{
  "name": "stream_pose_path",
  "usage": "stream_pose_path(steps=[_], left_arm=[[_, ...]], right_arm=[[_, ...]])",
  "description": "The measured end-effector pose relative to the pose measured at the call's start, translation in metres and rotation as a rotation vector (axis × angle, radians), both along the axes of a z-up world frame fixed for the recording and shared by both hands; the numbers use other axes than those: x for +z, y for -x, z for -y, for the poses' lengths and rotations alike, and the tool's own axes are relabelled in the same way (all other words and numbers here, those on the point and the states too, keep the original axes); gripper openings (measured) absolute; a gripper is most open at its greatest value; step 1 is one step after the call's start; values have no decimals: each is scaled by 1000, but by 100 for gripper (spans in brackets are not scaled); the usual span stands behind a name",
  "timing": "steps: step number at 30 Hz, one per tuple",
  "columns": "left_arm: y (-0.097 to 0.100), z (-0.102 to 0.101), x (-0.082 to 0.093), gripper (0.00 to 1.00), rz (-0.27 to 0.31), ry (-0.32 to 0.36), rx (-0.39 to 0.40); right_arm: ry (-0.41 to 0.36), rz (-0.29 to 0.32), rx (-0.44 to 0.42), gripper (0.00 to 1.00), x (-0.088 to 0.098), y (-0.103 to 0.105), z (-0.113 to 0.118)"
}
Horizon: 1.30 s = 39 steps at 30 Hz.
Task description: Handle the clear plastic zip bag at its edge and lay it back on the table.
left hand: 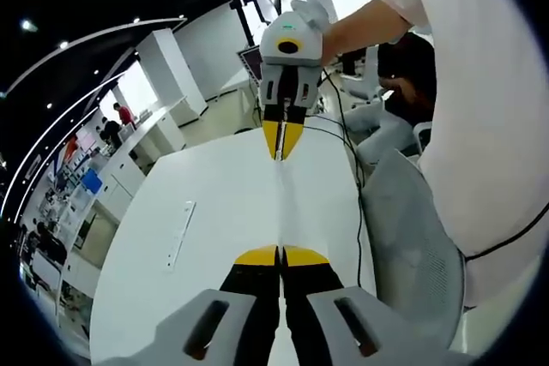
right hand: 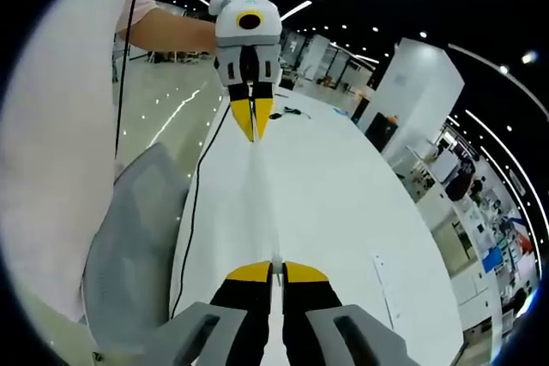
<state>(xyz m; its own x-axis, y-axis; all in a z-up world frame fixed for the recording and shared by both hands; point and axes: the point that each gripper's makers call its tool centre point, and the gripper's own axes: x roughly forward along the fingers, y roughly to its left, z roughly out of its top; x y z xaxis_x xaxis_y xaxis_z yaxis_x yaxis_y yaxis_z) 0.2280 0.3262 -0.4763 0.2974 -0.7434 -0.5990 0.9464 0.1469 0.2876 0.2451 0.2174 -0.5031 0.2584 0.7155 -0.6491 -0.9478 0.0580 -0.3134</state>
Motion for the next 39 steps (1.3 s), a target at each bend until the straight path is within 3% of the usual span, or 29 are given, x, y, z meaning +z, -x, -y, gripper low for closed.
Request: stream_pose_path(steps=[4,18,21,39], left_arm=[[1,1,1,0,15,0,-8],[1,4,6,0,58,-2,-25],[1,5,6,0,67,-10,-29],[3,7,0,0,74,-25,-43]], right_arm=[[-12,-14,-7,7,0,0,0],[-37,-58,25,17,2,12,-9],[-87,-90,34,17,11,17,-17],[-190,-104,80,16,42,28,-43]])
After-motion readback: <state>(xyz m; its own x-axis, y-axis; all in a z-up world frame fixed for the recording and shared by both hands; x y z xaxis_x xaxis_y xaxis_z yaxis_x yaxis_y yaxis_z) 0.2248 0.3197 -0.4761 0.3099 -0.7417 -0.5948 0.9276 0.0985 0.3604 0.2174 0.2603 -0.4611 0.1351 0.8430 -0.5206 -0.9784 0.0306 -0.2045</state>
